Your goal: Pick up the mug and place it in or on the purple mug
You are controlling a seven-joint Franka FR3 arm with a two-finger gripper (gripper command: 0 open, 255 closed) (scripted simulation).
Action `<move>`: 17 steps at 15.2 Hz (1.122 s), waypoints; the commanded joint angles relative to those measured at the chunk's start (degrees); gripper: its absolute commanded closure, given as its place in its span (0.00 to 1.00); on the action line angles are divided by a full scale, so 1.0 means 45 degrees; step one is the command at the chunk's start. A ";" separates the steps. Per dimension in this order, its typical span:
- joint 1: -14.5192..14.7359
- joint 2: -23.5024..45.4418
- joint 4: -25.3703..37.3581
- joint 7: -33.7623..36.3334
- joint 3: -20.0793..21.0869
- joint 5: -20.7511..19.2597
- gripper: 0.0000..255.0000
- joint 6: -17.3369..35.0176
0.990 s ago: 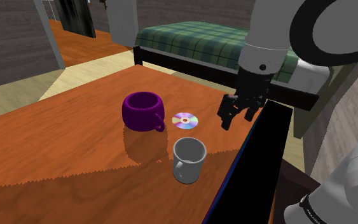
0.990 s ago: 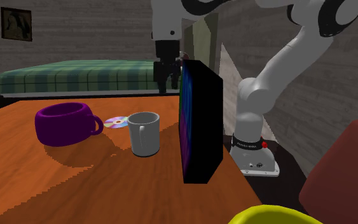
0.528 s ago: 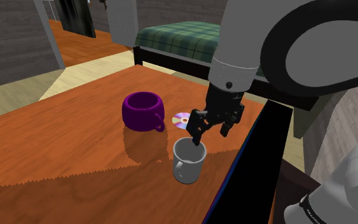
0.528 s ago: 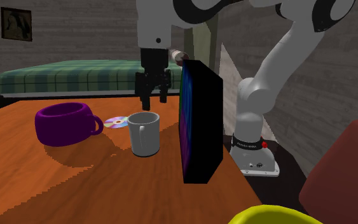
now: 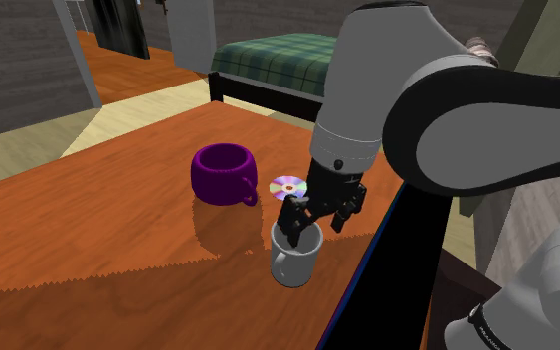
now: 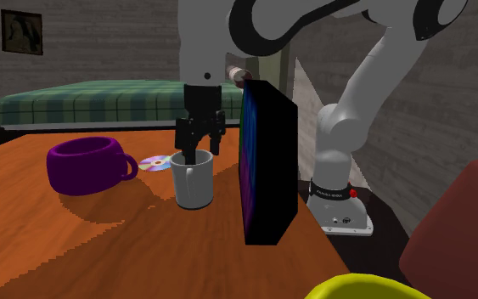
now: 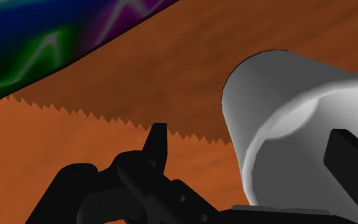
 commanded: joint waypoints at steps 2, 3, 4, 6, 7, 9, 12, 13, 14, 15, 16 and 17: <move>-0.0007 0.0121 -0.0203 0.0002 0.0098 0.0026 0.00 0.0331; -0.0007 0.0122 -0.0202 0.0002 0.0098 0.0026 0.00 0.0332; -0.0007 0.0122 -0.0202 0.0002 0.0098 0.0026 0.00 0.0332; -0.0007 0.0122 -0.0202 0.0002 0.0098 0.0026 0.00 0.0332; -0.0007 0.0122 -0.0202 0.0002 0.0098 0.0026 0.00 0.0332; -0.0007 0.0121 -0.0201 0.0003 0.0098 0.0026 1.00 0.0330; -0.0007 0.0121 -0.0201 0.0003 0.0098 0.0026 1.00 0.0330; -0.0007 0.0121 -0.0201 0.0003 0.0098 0.0026 1.00 0.0330; -0.0007 0.0121 -0.0201 0.0003 0.0098 0.0026 1.00 0.0329; -0.0007 0.0122 -0.0200 0.0003 0.0098 0.0026 1.00 0.0329; -0.0008 0.0123 -0.0199 0.0003 0.0098 0.0025 1.00 0.0329; -0.0008 0.0123 -0.0199 0.0003 0.0098 0.0025 1.00 0.0329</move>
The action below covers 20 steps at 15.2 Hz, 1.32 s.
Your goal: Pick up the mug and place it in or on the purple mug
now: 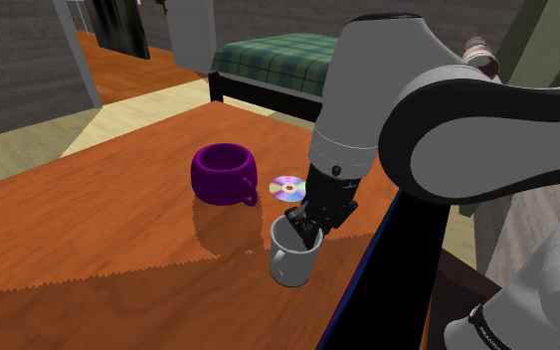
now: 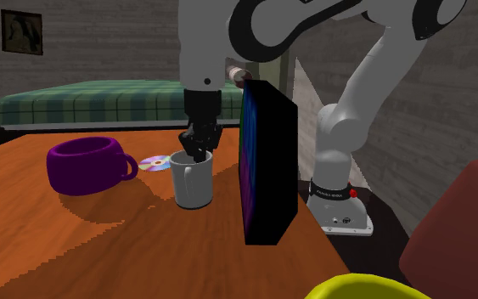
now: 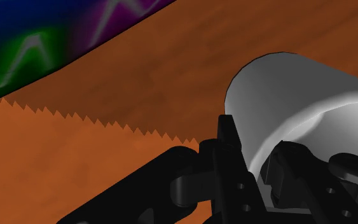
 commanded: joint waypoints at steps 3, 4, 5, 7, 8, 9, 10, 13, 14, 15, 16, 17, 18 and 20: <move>-0.0005 -0.0108 0.0261 0.0009 -0.0100 -0.0041 1.00 -0.0363; -0.0009 -0.0155 0.0396 0.0014 -0.0148 -0.0063 1.00 -0.0545; -0.0013 -0.0198 0.0533 0.0021 -0.0195 -0.0085 1.00 -0.0725; -0.0025 -0.0274 0.0814 0.0036 -0.0286 -0.0132 1.00 -0.1083; -0.0032 -0.0307 0.0958 0.0044 -0.0330 -0.0156 1.00 -0.1260; -0.0039 -0.0336 0.1105 0.0054 -0.0374 -0.0181 1.00 -0.1435; -0.0047 -0.0362 0.1254 0.0063 -0.0416 -0.0206 1.00 -0.1610; -0.0075 -0.0419 0.1714 0.0096 -0.0536 -0.0282 1.00 -0.2128; -0.0085 -0.0431 0.1871 0.0108 -0.0574 -0.0308 1.00 -0.2299; -0.0095 -0.0440 0.2032 0.0120 -0.0611 -0.0334 1.00 -0.2469; -0.0106 -0.0446 0.2194 0.0134 -0.0647 -0.0361 1.00 -0.2638; -0.0117 -0.0449 0.2359 0.0147 -0.0682 -0.0387 1.00 -0.2806; -0.0129 -0.0448 0.2526 0.0161 -0.0716 -0.0414 1.00 -0.2974; -0.0154 -0.0438 0.2868 0.0191 -0.0781 -0.0467 1.00 -0.3307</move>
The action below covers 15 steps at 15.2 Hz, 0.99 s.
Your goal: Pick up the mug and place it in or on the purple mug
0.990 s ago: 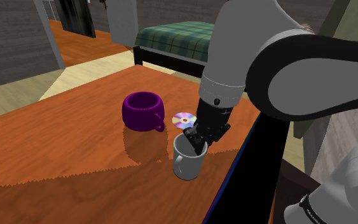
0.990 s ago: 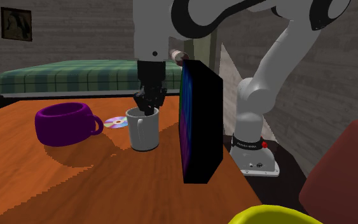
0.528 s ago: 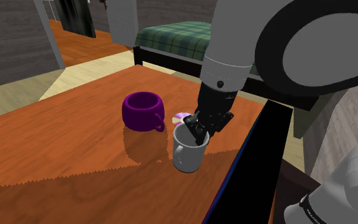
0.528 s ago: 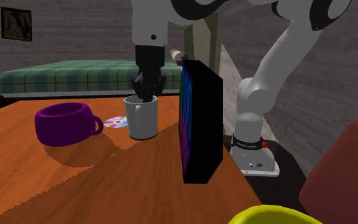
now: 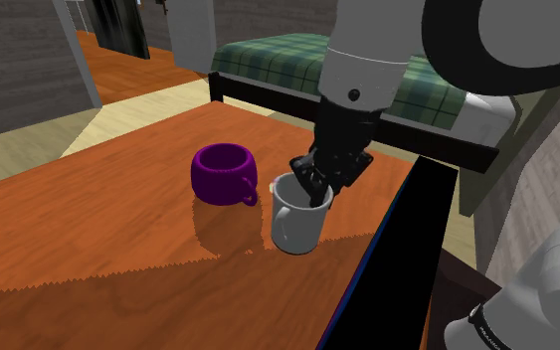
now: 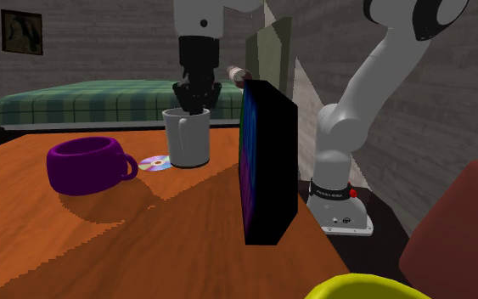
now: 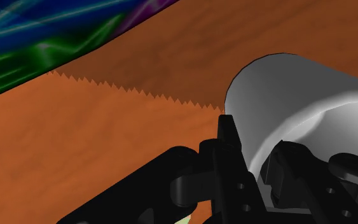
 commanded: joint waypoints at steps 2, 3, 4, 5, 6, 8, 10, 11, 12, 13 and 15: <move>-0.0025 -0.0016 0.0547 0.0060 -0.0105 -0.0071 1.00 -0.0563; -0.0039 -0.0001 0.0726 0.0076 -0.0133 -0.0098 1.00 -0.0728; -0.0053 0.0018 0.0907 0.0094 -0.0161 -0.0125 1.00 -0.0892; -0.0067 0.0039 0.1091 0.0112 -0.0187 -0.0152 1.00 -0.1055; -0.0081 0.0064 0.1278 0.0131 -0.0213 -0.0180 1.00 -0.1218; -0.0111 0.0121 0.1658 0.0171 -0.0260 -0.0234 1.00 -0.1544; -0.0142 0.0191 0.2049 0.0213 -0.0302 -0.0289 1.00 -0.1868; -0.0157 0.0230 0.2248 0.0235 -0.0321 -0.0317 1.00 -0.2030; -0.0173 0.0272 0.2451 0.0258 -0.0339 -0.0344 1.00 -0.2191; -0.0189 0.0316 0.2655 0.0281 -0.0356 -0.0372 1.00 -0.2353; -0.0347 0.0799 0.3118 0.0260 -0.0317 -0.0566 1.00 -0.2363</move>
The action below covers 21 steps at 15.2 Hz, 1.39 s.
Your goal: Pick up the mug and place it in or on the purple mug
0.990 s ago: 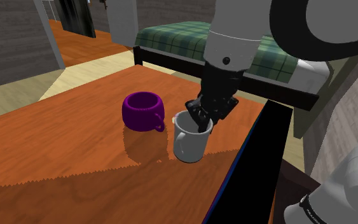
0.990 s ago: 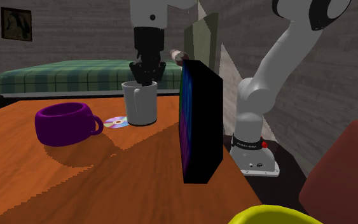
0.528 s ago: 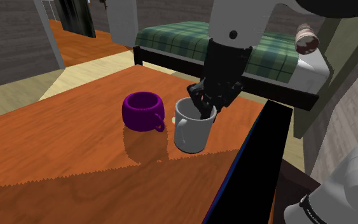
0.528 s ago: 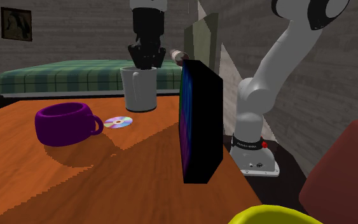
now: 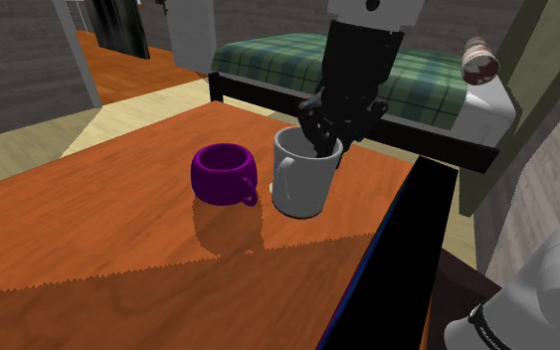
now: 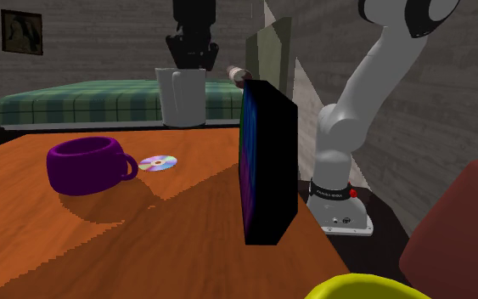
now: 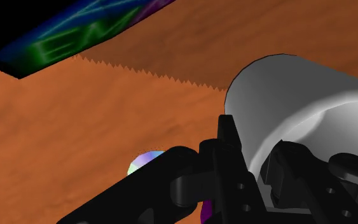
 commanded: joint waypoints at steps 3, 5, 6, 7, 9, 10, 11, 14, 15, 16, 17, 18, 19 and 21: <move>-0.0505 0.1716 0.1490 -0.0025 0.0207 -0.0702 1.00 0.0100; -0.0730 0.2714 0.2387 0.0013 0.0341 -0.1148 1.00 0.0110; -0.0824 0.3229 0.2866 0.0049 0.0411 -0.1389 1.00 0.0092; -0.0903 0.3755 0.3369 0.0096 0.0484 -0.1643 1.00 0.0056; -0.1009 0.4845 0.4452 0.0215 0.0628 -0.2192 1.00 -0.0074; -0.1026 0.5411 0.5038 0.0287 0.0694 -0.2488 1.00 -0.0171; -0.1021 0.5991 0.5656 0.0363 0.0756 -0.2797 1.00 -0.0293; -0.0818 0.7837 0.7759 0.0598 0.0887 -0.3807 1.00 -0.0830; -0.0671 0.8493 0.8568 0.0667 0.0897 -0.4167 1.00 -0.1077; -0.0485 0.9177 0.9448 0.0727 0.0897 -0.4540 1.00 -0.1367; -0.0244 0.9896 1.0421 0.0769 0.0872 -0.4924 1.00 -0.1708; 0.0190 1.1003 1.2016 0.0797 0.0821 -0.5507 1.00 -0.2304; 0.0125 1.0852 1.1624 0.0763 0.0762 -0.5401 1.00 -0.2043; -0.0050 1.0601 1.0901 0.0717 0.0755 -0.5255 1.00 -0.1553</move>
